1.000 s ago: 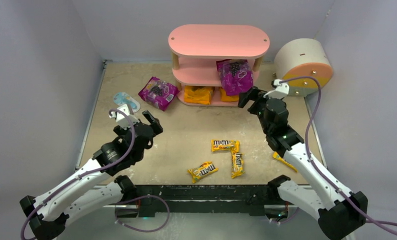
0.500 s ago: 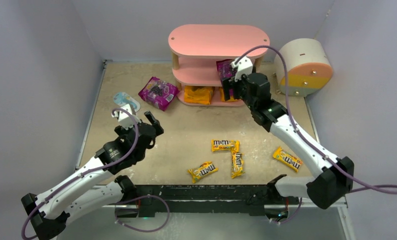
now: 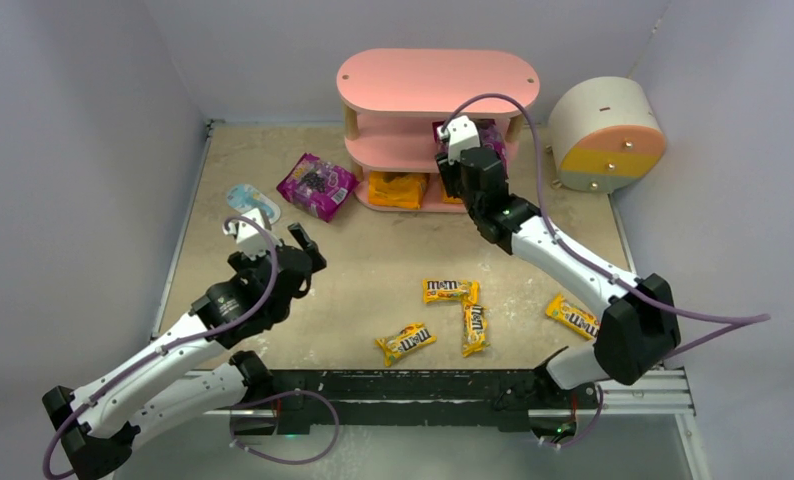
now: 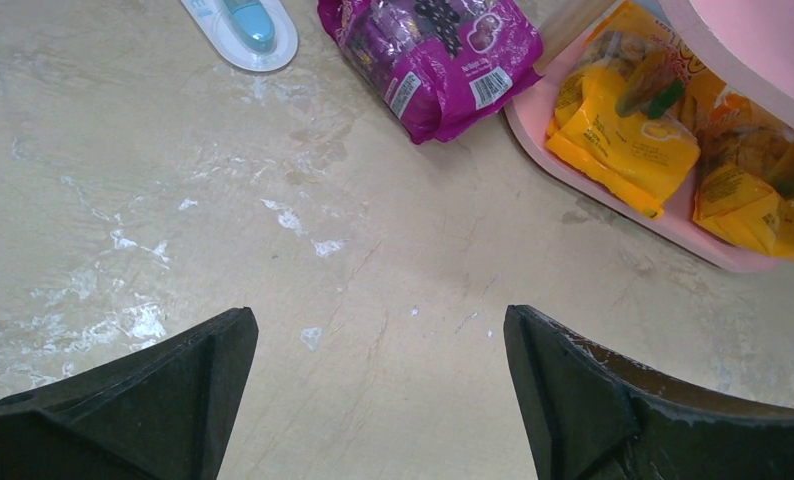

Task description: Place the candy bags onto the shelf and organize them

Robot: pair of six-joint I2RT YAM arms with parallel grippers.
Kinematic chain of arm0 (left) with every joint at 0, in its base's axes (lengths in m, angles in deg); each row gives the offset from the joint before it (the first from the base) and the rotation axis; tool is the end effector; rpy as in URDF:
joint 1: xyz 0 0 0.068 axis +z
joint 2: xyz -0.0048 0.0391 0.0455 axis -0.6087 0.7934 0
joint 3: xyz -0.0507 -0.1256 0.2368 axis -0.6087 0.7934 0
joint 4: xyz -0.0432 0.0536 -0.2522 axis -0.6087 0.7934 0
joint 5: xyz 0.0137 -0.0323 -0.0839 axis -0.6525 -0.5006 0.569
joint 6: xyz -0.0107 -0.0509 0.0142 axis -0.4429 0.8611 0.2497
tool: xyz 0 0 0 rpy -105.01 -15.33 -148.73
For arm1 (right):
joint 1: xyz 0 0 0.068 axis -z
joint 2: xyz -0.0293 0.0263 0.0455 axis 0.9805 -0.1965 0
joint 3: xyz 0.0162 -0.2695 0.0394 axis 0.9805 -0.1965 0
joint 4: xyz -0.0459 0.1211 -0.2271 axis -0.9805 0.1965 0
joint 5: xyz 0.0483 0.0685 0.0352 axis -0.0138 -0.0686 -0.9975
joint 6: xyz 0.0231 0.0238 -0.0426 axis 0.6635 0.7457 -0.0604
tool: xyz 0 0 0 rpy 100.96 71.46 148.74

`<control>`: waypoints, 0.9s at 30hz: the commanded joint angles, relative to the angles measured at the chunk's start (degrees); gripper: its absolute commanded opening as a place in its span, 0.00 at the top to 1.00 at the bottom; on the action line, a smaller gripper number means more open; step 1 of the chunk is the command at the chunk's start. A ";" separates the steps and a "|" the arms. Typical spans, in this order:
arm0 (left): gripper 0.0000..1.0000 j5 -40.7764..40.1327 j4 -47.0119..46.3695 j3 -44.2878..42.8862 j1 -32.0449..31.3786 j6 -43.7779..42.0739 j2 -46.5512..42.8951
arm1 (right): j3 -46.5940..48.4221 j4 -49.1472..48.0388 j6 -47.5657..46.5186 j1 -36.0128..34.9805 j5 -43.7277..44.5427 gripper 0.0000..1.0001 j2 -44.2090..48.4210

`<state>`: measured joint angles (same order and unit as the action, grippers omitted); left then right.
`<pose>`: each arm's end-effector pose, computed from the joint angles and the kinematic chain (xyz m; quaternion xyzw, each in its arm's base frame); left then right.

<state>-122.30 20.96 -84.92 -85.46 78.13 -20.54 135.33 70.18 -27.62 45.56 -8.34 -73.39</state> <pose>0.1174 -0.0896 0.2974 -0.2491 0.8034 -0.0741 0.5357 0.2919 0.1744 0.3421 -0.1524 0.7584 -0.0071 0.6337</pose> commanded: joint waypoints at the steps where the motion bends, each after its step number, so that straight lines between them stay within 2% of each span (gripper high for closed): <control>1: 0.00 -1.87 1.07 -1.54 0.32 1.51 -0.92 | 2.16 -6.54 0.58 -0.21 6.31 0.58 -1.60; 5: 0.00 -2.03 1.22 -1.55 0.34 1.77 -1.61 | 1.77 -10.56 2.95 -0.21 10.29 0.89 -2.79; 9: 0.00 -2.11 1.50 -1.46 0.33 1.60 -1.89 | 0.65 -15.87 3.65 -0.21 13.25 1.00 -4.11; 16: 0.00 -2.60 2.73 -1.27 0.36 2.48 -2.39 | 1.12 -26.68 -2.55 0.16 17.85 1.00 -8.46; 27: 0.00 -3.20 4.41 -1.09 0.37 3.77 -3.26 | 3.70 -32.62 -10.62 2.91 21.21 1.00 -14.34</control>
<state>-123.74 24.66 -84.92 -85.46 80.73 -23.23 136.41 43.71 -34.86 46.57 9.13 -87.23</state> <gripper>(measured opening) 0.996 0.023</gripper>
